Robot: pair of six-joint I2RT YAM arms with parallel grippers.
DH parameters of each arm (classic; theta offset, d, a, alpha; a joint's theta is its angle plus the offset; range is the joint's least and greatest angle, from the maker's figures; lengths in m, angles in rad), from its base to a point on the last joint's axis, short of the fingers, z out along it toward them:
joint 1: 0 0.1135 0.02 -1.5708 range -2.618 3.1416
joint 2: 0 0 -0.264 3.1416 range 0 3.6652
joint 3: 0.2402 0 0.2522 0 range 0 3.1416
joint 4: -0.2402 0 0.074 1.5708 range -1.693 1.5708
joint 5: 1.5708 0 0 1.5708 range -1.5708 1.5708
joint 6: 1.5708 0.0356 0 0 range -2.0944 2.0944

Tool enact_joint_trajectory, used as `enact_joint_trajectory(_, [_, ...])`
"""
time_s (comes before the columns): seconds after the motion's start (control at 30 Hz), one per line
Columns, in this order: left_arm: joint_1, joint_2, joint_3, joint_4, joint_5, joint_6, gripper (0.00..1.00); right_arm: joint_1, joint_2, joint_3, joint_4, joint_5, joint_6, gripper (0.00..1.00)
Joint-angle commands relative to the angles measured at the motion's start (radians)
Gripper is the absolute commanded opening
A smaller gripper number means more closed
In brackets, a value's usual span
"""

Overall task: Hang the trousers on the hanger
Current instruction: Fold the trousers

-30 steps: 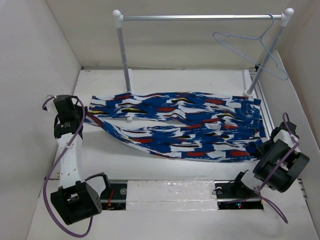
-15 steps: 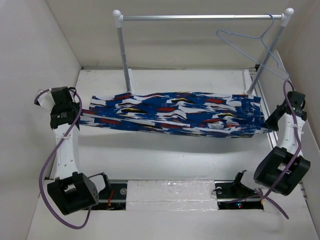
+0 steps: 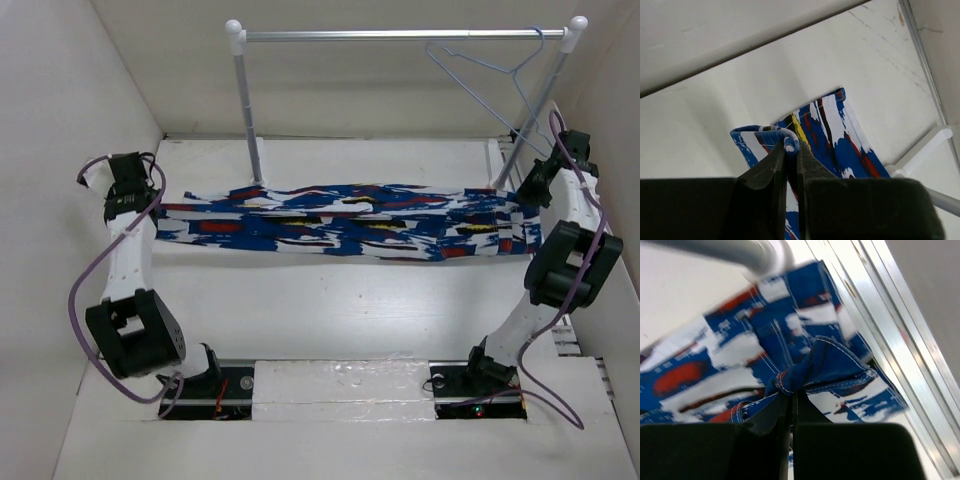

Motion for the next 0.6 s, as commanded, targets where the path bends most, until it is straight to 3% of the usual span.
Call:
enact_joint_trajectory(0.0, [0.008, 0.116, 0.112, 0.062, -0.073, 0.067, 0.00, 0.013, 0.077, 0.158, 0.179, 0.014, -0.004, 0.00])
enact_joint_trajectory(0.1, [-0.024, 0.246, 0.214, -0.001, -0.101, 0.095, 0.00, 0.013, 0.186, 0.241, 0.169, -0.024, -0.004, 0.41])
enact_joint_trajectory(0.13, [-0.035, 0.274, 0.237, -0.009, -0.139, 0.101, 0.00, 0.013, 0.203, 0.245, 0.189, -0.033, 0.005, 0.63])
enact_joint_trajectory(0.17, [-0.044, 0.320, 0.277, -0.017, -0.148, 0.113, 0.00, 0.013, 0.212, 0.221, 0.212, -0.054, 0.024, 0.68])
enact_joint_trajectory(0.3, [-0.044, 0.441, 0.383, -0.052, -0.135, 0.128, 0.00, 0.013, 0.172, 0.112, 0.369, -0.117, 0.055, 0.80])
enact_joint_trajectory(0.47, [-0.044, 0.611, 0.547, -0.118, -0.092, 0.164, 0.00, -0.017, 0.088, 0.009, 0.361, -0.208, 0.035, 0.80])
enact_joint_trajectory(0.5, [-0.044, 0.631, 0.573, -0.151, -0.093, 0.165, 0.02, -0.028, 0.018, -0.088, 0.379, -0.219, 0.036, 0.79])
enact_joint_trajectory(0.53, [-0.044, 0.648, 0.589, -0.152, -0.061, 0.197, 0.20, -0.028, -0.014, -0.136, 0.410, -0.226, 0.041, 0.79])
enact_joint_trajectory(0.57, [-0.044, 0.677, 0.622, -0.177, -0.053, 0.207, 0.26, -0.043, -0.047, -0.180, 0.427, -0.249, 0.048, 0.80])
